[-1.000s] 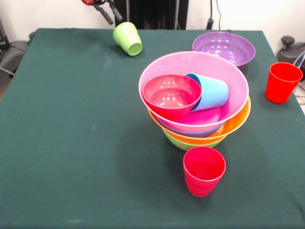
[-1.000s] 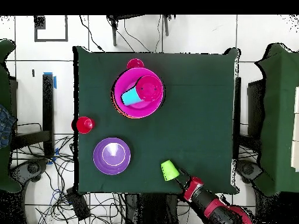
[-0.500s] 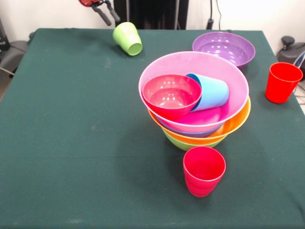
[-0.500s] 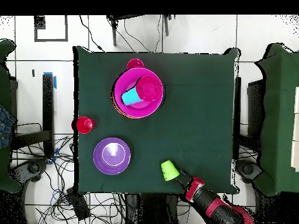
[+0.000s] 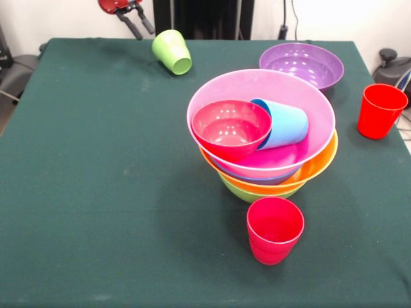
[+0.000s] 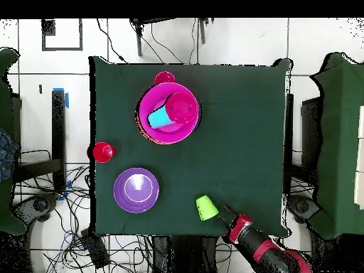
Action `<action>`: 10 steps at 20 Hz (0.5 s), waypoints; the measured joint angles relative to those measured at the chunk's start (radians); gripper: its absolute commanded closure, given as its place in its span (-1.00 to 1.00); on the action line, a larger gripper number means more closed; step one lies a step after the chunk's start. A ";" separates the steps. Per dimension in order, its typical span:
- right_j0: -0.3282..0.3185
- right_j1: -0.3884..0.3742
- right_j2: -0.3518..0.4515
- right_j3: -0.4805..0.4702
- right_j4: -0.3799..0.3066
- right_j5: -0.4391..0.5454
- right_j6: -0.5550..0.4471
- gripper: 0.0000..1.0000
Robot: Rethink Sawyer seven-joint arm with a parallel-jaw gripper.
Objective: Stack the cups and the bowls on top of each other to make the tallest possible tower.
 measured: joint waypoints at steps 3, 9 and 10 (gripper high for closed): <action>0.000 0.000 -0.001 -0.009 0.000 0.000 0.000 -1.00; 0.000 0.012 -0.005 -0.027 0.000 0.000 0.000 -1.00; 0.000 0.019 -0.006 -0.030 0.000 0.000 0.000 -1.00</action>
